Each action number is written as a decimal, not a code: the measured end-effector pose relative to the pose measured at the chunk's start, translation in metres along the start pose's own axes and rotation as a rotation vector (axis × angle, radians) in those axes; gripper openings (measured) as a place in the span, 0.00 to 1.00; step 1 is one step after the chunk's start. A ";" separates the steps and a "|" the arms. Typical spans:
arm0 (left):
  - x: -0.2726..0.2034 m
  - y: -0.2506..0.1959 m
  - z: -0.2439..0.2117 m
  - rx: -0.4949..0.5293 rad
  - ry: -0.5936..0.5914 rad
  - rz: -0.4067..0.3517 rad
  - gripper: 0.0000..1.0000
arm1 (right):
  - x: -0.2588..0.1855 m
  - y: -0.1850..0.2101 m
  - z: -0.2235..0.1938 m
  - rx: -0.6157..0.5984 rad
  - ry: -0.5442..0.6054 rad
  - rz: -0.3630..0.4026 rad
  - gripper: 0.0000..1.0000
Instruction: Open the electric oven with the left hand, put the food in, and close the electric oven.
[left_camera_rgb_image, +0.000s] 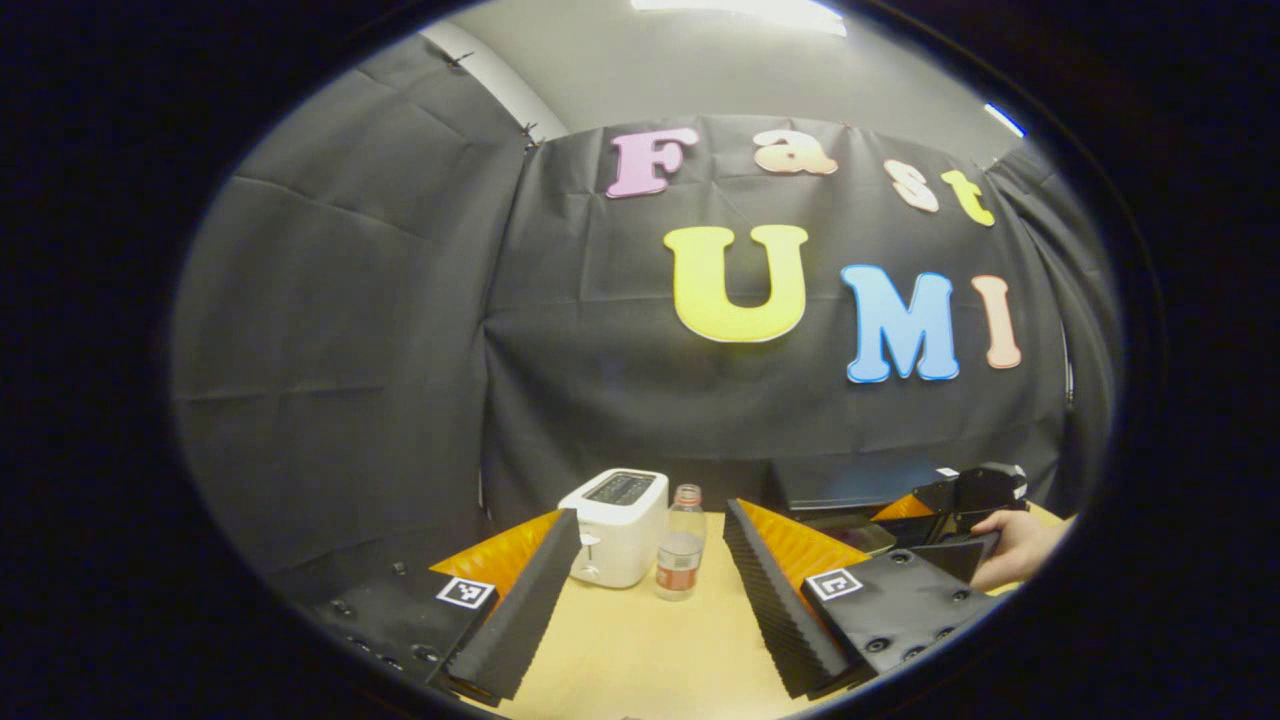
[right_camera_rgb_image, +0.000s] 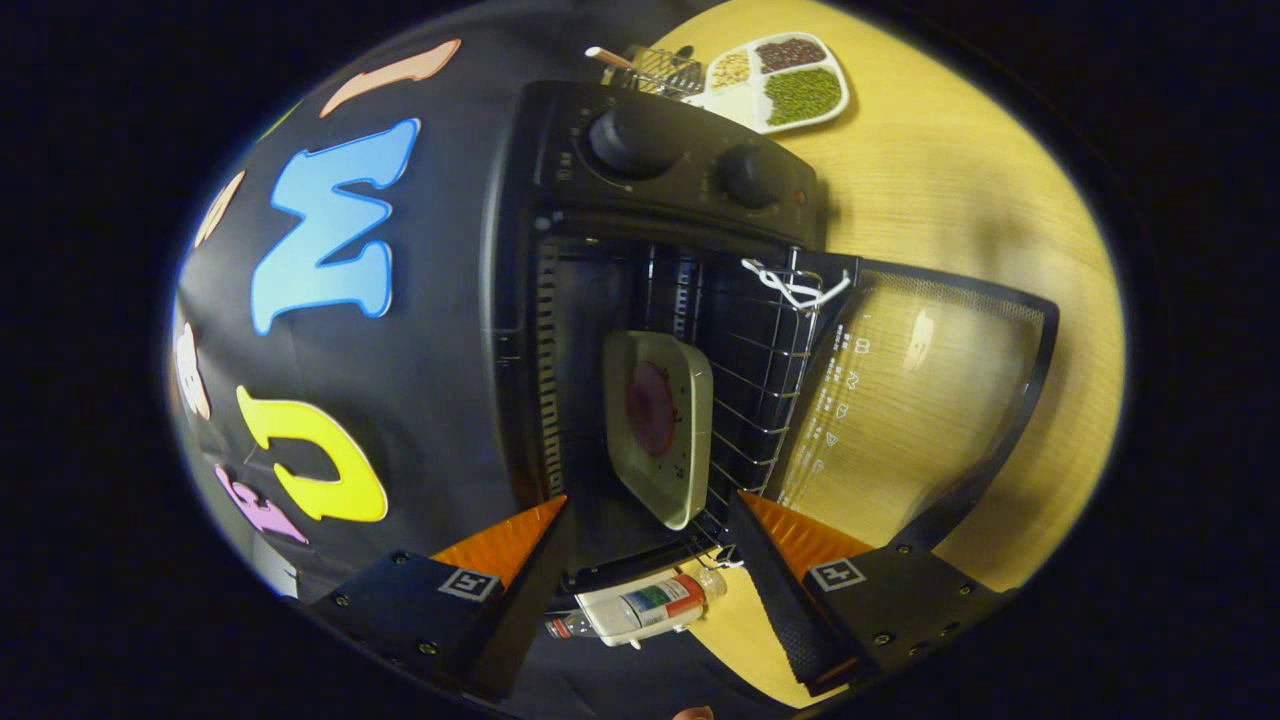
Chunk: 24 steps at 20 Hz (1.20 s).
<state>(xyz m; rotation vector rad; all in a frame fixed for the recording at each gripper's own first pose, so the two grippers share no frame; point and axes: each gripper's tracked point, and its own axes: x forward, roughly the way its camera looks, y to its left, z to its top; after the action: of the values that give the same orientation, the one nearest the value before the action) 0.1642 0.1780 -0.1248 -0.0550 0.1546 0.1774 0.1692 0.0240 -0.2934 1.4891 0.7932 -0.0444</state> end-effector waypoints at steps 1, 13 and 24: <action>-0.001 -0.010 -0.003 -0.003 0.005 -0.014 0.97 | -0.010 0.003 0.002 -0.036 0.010 0.009 0.97; -0.027 -0.108 -0.039 -0.018 0.084 -0.161 0.97 | -0.145 0.017 0.018 -0.585 0.003 0.127 0.97; -0.035 -0.173 -0.108 0.007 0.221 -0.283 1.00 | -0.253 0.015 0.072 -1.115 -0.254 0.111 0.97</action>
<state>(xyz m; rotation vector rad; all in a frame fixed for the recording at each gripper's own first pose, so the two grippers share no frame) 0.1454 -0.0057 -0.2185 -0.0885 0.3652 -0.1122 0.0186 -0.1488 -0.1640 0.4459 0.3878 0.2528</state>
